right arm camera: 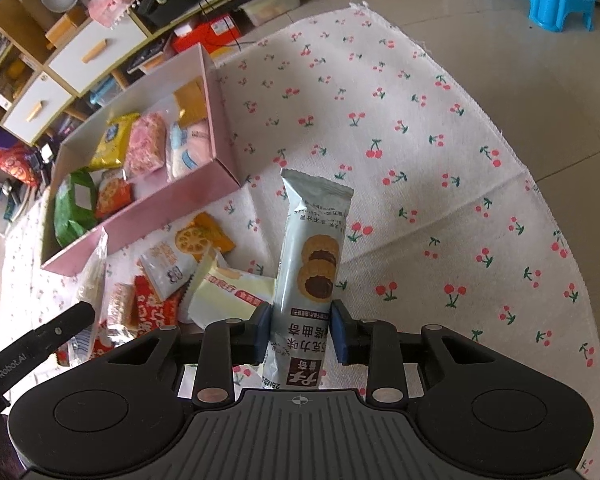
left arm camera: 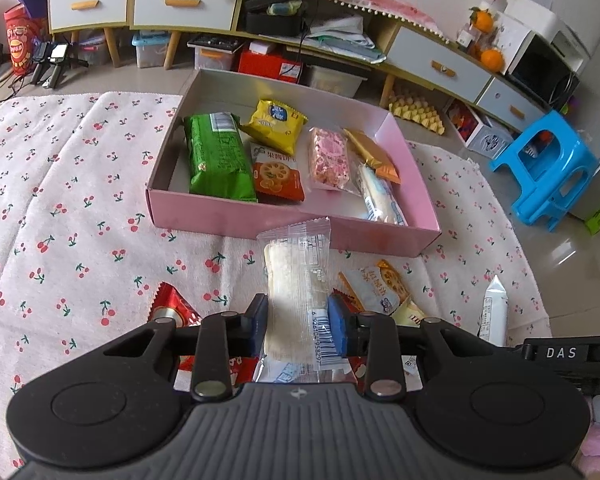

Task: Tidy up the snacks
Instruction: 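Carry both snacks into the pink box and open both tools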

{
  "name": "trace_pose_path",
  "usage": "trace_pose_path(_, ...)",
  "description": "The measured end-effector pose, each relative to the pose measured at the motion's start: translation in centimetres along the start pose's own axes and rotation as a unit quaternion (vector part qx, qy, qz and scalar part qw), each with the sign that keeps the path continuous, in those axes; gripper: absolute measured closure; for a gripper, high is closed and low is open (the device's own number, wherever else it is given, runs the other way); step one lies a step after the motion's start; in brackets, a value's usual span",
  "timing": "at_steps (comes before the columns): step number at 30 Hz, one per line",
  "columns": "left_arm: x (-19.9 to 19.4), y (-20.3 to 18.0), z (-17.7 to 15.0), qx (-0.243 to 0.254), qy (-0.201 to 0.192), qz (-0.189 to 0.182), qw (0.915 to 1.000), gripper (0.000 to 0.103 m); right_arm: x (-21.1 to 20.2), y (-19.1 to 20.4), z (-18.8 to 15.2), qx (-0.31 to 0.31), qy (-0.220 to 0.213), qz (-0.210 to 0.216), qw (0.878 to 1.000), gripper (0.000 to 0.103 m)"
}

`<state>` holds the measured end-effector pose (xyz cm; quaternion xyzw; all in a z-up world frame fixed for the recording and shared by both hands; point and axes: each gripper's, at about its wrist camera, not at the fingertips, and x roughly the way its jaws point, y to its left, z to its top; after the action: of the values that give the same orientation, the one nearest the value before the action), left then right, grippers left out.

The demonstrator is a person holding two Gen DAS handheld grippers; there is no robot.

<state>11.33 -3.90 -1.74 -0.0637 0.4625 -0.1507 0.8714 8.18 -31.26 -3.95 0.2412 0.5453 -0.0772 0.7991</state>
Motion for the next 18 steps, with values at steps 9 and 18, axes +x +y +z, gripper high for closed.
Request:
trace_pose_path(9,-1.1,0.8,1.0,-0.019,-0.015,-0.011,0.9996,0.074,-1.6,0.7,0.6,0.007,-0.019,0.029,0.999,0.073)
trace_pose_path(18,-1.3,2.4,3.5,-0.028,-0.022,-0.019,0.9992,0.074,-2.6,3.5,2.3,0.015,-0.049,0.085,0.995,0.073)
